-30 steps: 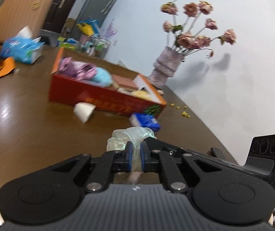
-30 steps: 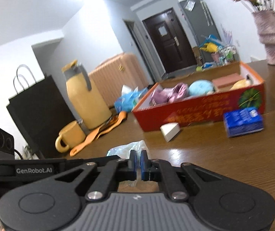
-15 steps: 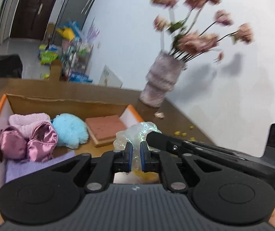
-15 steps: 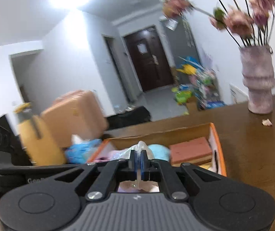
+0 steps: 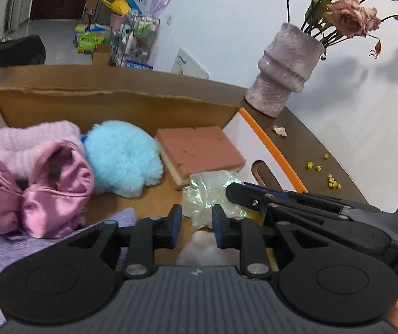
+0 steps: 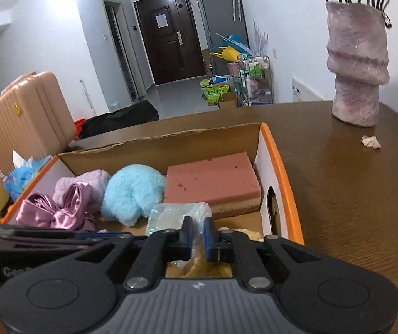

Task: Organize soft objects
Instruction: 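Open both grippers to release the clear bag beside the sponge block, then withdraw both grippers from the box toward the blue tissue pack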

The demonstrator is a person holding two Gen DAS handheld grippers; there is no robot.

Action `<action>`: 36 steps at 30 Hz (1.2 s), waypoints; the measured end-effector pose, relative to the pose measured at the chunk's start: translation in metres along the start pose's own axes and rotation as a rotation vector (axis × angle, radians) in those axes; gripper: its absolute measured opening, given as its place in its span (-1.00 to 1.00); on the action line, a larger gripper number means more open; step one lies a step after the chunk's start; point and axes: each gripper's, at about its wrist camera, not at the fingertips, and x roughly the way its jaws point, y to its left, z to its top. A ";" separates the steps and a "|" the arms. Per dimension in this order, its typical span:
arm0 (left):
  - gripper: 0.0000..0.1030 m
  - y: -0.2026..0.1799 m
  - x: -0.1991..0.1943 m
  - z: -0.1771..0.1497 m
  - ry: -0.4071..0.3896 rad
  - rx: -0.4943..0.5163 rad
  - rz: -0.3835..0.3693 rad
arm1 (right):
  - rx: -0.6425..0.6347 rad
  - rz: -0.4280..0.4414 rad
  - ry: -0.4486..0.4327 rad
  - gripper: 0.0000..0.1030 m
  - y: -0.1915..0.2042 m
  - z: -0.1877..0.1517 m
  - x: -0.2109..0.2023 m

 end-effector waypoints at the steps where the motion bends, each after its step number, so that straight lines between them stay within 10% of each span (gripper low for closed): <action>1: -0.53 0.001 -0.007 0.000 -0.010 0.007 0.005 | 0.000 0.000 -0.004 -0.68 0.001 0.001 -0.001; 15: -0.04 -0.043 -0.193 -0.057 -0.219 0.184 0.282 | -0.078 0.050 -0.221 -0.28 -0.001 -0.004 -0.179; 27: 0.45 -0.077 -0.269 -0.238 -0.253 0.057 0.320 | -0.142 0.142 -0.288 0.27 0.023 -0.163 -0.300; 36: 0.49 -0.090 -0.297 -0.282 -0.242 0.035 0.300 | -0.053 0.170 -0.194 0.27 0.026 -0.236 -0.318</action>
